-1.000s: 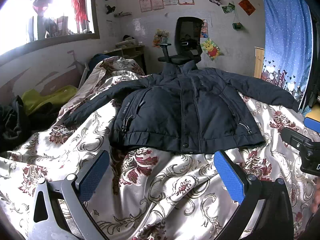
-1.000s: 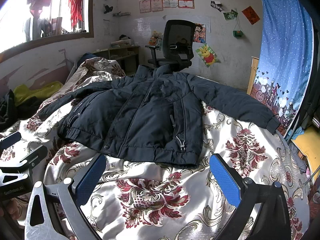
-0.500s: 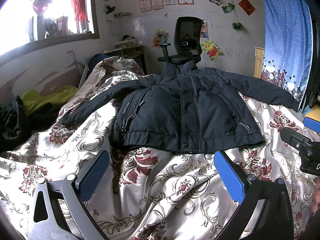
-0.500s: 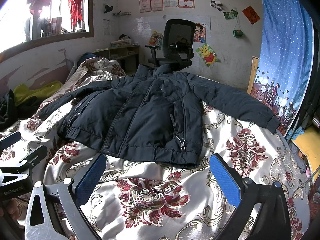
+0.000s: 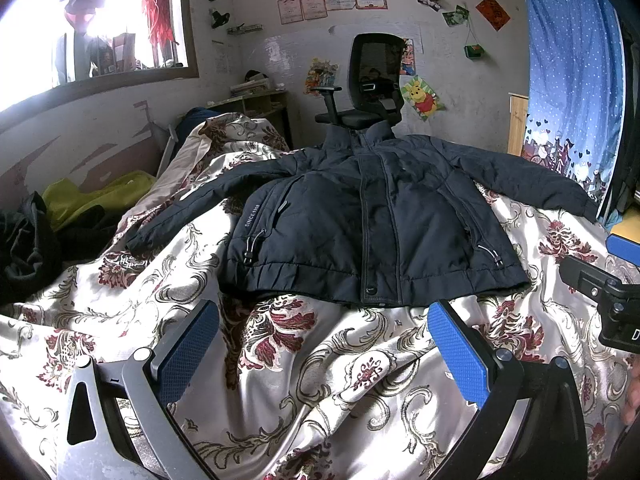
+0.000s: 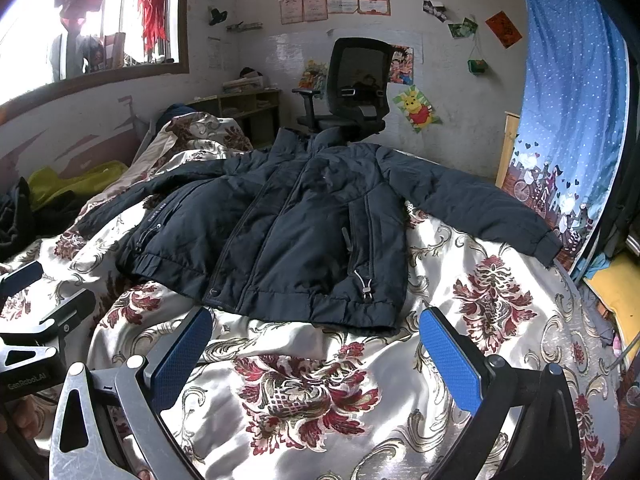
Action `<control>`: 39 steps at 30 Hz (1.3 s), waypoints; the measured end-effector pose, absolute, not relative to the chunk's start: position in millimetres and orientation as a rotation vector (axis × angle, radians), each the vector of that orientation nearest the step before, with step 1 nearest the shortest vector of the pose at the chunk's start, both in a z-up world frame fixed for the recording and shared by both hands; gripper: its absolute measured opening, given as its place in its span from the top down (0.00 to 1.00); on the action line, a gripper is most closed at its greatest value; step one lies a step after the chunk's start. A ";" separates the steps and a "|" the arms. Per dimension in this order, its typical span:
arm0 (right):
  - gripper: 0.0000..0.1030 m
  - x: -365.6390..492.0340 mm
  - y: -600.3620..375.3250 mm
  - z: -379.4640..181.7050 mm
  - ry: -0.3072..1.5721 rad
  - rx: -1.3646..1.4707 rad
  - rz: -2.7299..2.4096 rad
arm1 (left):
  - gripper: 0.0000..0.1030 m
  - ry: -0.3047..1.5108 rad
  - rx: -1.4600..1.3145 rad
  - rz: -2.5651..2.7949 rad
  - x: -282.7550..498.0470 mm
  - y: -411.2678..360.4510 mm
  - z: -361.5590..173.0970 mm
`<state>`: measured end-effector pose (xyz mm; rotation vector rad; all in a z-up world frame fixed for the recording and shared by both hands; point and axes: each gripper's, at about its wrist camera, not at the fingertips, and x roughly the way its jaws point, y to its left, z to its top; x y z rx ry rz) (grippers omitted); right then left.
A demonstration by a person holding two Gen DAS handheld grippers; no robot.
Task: Fold large clothes
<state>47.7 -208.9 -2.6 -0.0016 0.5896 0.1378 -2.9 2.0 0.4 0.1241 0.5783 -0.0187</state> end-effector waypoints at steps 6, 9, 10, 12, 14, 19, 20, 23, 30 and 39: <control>0.00 49.0 -208.7 -3.2 0.591 -0.001 0.137 | 0.01 0.578 0.125 -0.019 -2.9 2.0 0.3; 0.00 50.1 -208.5 -3.5 0.594 -0.002 0.136 | 0.01 0.581 0.127 -0.017 -2.7 1.9 0.1; 0.00 50.5 -208.5 -3.5 0.596 -0.002 0.134 | 0.01 0.583 0.128 -0.015 -2.7 1.9 0.2; 0.00 50.8 -208.4 -5.5 0.610 -0.009 0.120 | 0.01 0.595 0.128 -0.009 -1.5 0.8 0.2; 0.00 50.9 -207.4 -16.3 0.632 -0.021 0.090 | 0.01 0.615 0.127 -0.002 2.6 -1.5 -1.2; 0.00 56.0 -213.0 -18.4 0.675 -0.027 0.052 | 0.01 0.645 0.144 -0.012 9.7 -7.7 -1.5; 0.00 59.5 -213.3 -16.1 0.679 -0.034 0.045 | 0.01 0.645 0.148 -0.020 11.0 -9.3 1.3; 0.00 62.9 -216.5 -4.3 0.670 -0.057 0.023 | 0.01 0.632 0.159 -0.023 16.4 -13.9 11.7; 0.00 69.3 -238.7 24.1 0.572 -0.100 -0.009 | 0.01 0.604 0.201 -0.014 32.9 -26.0 54.9; 0.00 120.0 -303.0 42.0 0.579 -0.010 0.133 | 0.01 0.569 0.219 0.028 57.7 -54.0 100.8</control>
